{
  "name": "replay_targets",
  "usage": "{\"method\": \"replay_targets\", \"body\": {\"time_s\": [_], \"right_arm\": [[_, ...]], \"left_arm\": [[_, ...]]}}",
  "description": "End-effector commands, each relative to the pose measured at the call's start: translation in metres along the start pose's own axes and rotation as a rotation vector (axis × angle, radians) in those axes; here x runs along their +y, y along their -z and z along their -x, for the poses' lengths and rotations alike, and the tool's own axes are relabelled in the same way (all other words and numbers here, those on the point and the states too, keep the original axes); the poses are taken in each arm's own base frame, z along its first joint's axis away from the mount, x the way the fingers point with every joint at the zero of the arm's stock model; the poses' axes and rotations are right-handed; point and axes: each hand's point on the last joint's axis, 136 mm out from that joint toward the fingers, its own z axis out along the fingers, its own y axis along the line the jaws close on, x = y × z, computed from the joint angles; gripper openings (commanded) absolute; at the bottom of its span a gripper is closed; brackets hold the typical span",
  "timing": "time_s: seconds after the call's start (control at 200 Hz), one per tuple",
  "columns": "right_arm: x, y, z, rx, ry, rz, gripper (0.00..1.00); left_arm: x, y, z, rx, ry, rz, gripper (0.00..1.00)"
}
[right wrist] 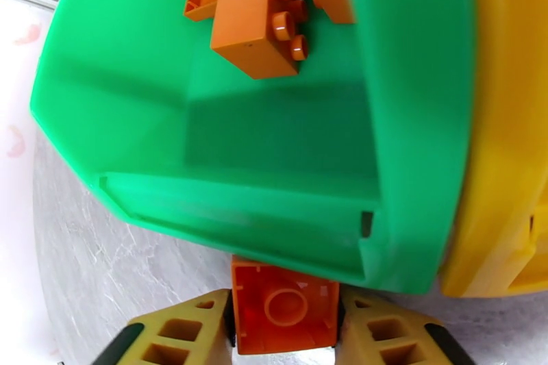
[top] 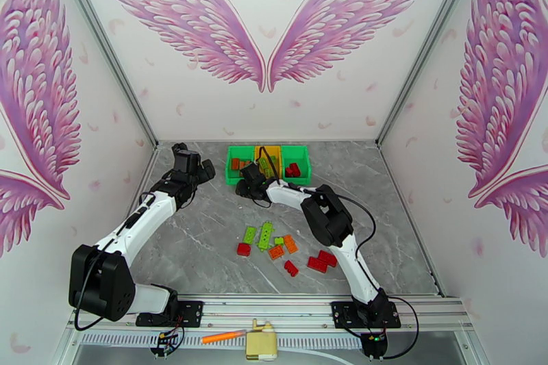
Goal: Sort the legos into containers by color
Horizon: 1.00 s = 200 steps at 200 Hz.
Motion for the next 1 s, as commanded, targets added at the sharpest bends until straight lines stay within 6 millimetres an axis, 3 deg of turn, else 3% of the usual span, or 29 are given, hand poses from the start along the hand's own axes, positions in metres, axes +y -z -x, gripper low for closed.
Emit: {"method": "replay_targets", "body": {"time_s": [0.0,0.27,0.55,0.745,0.995], "right_arm": [[-0.011,-0.003,-0.007,0.026,-0.007,-0.044,0.35],[-0.001,0.021,0.002,-0.002,0.013,-0.015,0.33],[0.009,0.074,0.010,-0.068,0.050,0.050,0.33],[0.011,0.107,0.039,-0.180,0.117,0.028,0.33],[0.024,0.103,0.085,-0.239,0.201,0.026,0.33]], "left_arm": [[0.003,0.006,-0.003,-0.001,-0.008,-0.001,0.91],[0.007,0.013,-0.006,-0.003,-0.044,-0.003,0.91],[-0.013,0.036,-0.027,-0.054,-0.258,-0.129,0.96],[-0.028,0.059,-0.045,-0.139,-0.373,-0.210,0.99],[-0.050,0.085,-0.068,-0.158,-0.455,-0.358,0.99]]}}
